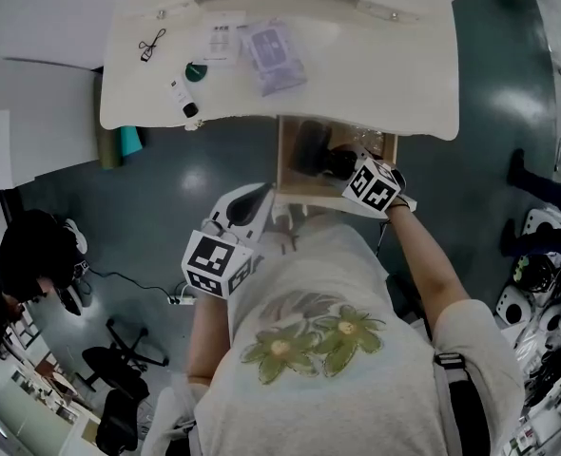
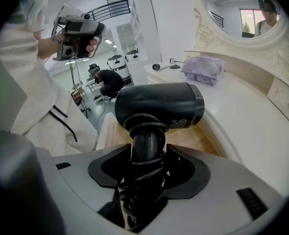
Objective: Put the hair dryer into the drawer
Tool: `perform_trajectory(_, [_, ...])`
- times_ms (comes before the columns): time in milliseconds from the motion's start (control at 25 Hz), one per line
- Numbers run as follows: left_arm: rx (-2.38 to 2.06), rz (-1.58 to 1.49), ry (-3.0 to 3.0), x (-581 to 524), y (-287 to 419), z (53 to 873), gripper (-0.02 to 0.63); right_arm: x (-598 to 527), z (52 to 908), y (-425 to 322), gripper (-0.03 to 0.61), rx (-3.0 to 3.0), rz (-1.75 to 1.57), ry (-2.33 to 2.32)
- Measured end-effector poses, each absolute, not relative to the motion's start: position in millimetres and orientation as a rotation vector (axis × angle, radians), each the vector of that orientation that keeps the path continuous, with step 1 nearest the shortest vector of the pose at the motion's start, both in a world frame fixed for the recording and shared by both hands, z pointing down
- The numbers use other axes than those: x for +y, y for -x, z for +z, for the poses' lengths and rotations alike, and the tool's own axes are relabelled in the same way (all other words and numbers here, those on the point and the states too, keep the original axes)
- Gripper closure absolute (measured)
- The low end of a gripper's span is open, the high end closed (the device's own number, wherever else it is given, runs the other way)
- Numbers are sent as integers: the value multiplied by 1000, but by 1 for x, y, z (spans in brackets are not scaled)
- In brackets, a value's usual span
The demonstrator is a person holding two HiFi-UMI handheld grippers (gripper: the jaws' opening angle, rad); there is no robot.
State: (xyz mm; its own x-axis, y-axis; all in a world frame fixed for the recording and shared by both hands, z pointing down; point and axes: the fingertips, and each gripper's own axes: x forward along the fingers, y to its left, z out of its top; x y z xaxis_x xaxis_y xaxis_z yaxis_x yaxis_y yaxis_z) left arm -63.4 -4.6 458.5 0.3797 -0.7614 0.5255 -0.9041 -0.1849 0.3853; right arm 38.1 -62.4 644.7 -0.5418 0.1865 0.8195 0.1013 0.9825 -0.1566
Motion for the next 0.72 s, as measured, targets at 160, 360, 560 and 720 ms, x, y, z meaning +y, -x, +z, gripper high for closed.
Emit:
perform_trajectory(160, [-1432,280,-1981,-5,64,462,603,-63,652,-39,364,-2130,110,213])
perform_trajectory(360, [-1436,274,-1970,-5,65,461,603,-62,657,-40,364,-2107,89,237])
perform_trajectory(560, [-1437,275,-1959,-5,66,463,603,-59,665,-41,364,-2082,81,264])
perform_trajectory(720, [-1440,278,-1952,-4,66,465,603,-58,671,-42,364,-2070,85,276])
